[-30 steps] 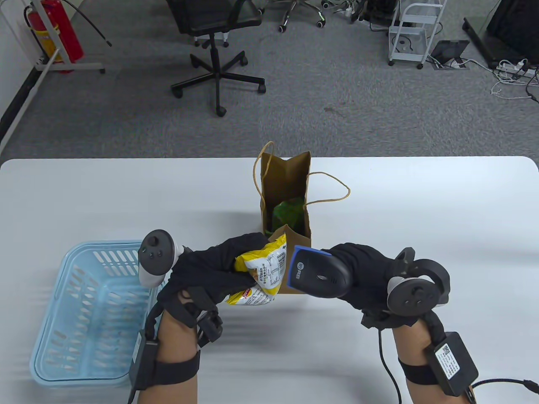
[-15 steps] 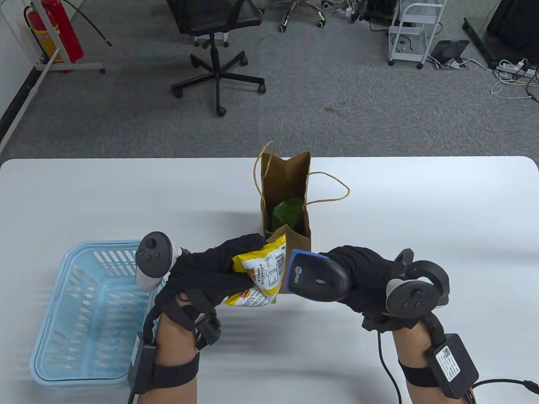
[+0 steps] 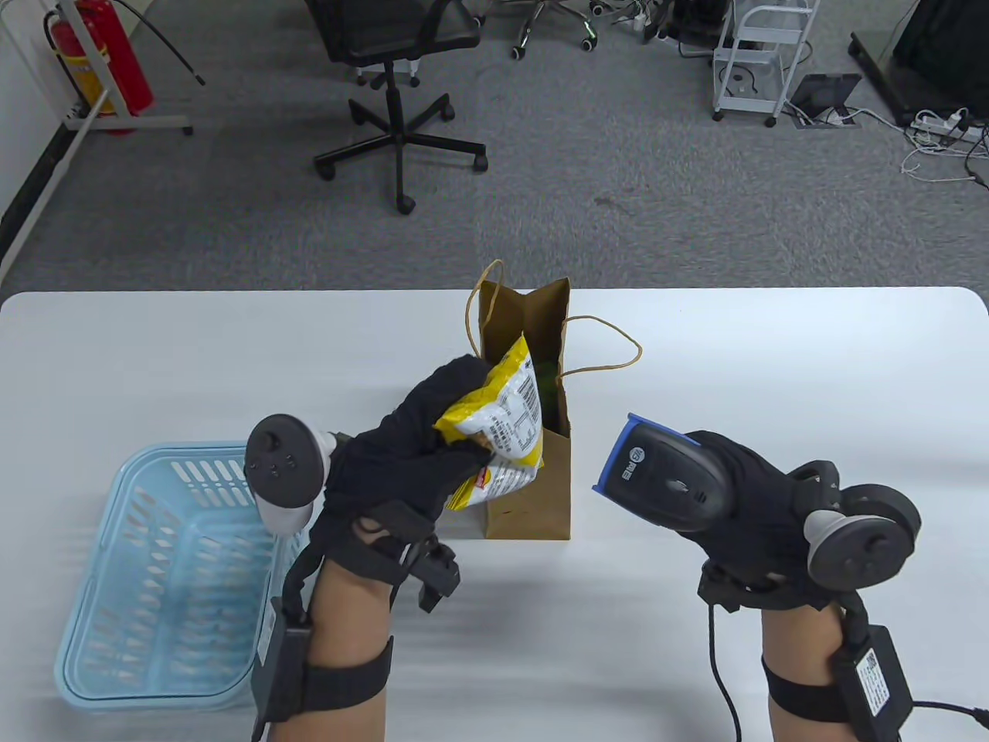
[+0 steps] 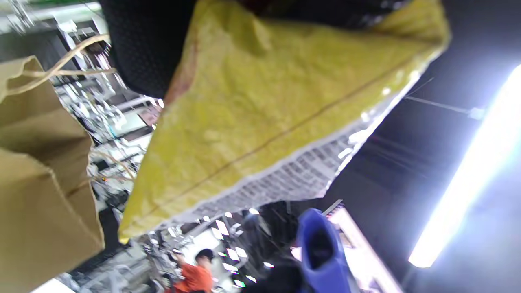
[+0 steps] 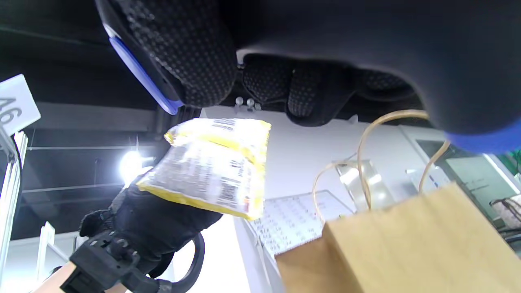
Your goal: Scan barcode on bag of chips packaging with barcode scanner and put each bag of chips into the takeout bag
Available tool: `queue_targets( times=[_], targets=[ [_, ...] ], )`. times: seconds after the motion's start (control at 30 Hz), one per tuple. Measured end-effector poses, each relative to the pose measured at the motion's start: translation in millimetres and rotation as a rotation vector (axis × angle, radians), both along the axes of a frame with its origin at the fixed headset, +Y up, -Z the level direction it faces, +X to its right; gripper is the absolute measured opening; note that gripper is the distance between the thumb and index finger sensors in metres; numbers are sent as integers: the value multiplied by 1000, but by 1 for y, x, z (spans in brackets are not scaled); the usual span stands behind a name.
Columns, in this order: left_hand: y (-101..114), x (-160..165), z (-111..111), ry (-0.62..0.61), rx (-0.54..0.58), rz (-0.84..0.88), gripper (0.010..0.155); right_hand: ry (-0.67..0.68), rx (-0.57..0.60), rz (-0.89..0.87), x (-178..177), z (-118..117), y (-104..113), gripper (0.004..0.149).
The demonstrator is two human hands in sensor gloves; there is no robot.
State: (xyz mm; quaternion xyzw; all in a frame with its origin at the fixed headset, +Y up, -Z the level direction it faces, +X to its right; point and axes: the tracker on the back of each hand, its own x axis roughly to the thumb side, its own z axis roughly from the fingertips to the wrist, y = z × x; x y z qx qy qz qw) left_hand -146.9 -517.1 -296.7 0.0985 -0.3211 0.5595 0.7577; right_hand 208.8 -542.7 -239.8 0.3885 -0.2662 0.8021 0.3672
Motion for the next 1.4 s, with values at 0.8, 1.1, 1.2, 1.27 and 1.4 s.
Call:
queue_targets(
  times=[0.8, 1.1, 1.2, 1.27, 1.4],
  targets=[
    [-6, 55, -79, 273, -354, -350, 73, -110, 14, -24, 30, -3, 4, 55],
    [14, 49, -61, 326, -331, -430, 70, -119, 14, -17, 28, -4, 3, 55],
    [30, 44, -48, 311, -283, -407, 68, -121, 14, -14, 28, -4, 3, 55],
    [37, 39, -39, 307, -254, -380, 68, -122, 13, -14, 28, -4, 3, 55],
    [44, 21, -19, 336, -162, -324, 67, -125, 13, -7, 27, -5, 2, 55]
  ],
)
